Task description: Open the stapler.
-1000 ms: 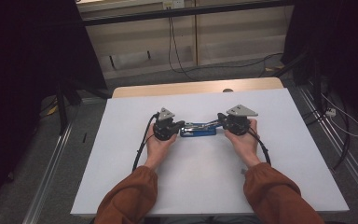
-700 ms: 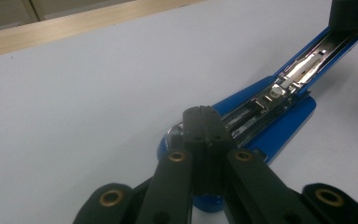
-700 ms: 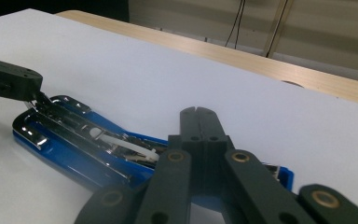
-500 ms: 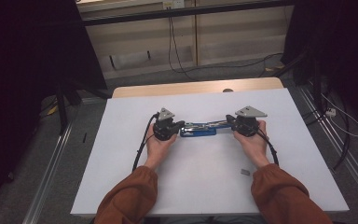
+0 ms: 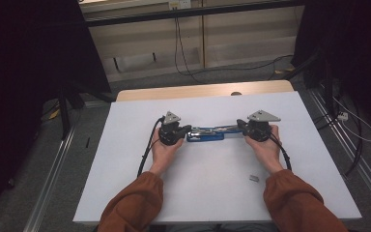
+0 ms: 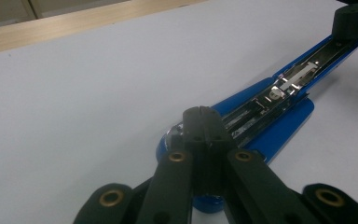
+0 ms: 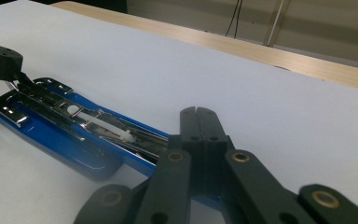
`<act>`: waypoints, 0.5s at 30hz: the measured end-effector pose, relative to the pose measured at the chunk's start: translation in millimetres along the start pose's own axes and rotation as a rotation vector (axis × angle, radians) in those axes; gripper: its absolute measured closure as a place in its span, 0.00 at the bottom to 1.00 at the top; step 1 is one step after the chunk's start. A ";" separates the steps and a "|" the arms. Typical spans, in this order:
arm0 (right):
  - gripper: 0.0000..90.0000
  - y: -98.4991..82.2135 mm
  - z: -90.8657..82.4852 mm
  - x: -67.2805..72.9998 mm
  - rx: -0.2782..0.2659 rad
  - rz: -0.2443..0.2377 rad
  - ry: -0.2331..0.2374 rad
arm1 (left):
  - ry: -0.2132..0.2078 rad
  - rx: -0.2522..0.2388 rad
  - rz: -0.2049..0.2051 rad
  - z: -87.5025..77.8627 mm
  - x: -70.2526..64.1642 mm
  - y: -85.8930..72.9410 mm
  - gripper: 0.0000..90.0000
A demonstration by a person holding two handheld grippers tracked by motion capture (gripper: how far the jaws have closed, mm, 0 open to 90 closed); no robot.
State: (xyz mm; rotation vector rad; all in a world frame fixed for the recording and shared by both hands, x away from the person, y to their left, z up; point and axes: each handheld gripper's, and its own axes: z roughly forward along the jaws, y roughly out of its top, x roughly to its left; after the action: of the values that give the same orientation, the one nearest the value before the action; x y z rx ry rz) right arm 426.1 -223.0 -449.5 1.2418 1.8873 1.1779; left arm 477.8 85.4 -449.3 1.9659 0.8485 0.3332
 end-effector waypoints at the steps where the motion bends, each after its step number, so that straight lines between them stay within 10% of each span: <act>1: 1.00 0.2 -0.1 0.1 0.001 -0.006 0.003 | 0.000 0.000 0.004 -0.2 0.0 0.4 1.00; 15: 0.95 0.0 -1.0 -3.8 -0.006 0.008 0.028 | 0.002 -0.030 0.030 -2.3 -2.9 3.7 1.00</act>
State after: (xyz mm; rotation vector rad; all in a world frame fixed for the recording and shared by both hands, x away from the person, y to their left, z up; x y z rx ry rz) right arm 426.9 -226.9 -449.1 1.2370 1.8994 1.2103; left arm 476.1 83.7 -444.6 1.9521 0.8116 0.3635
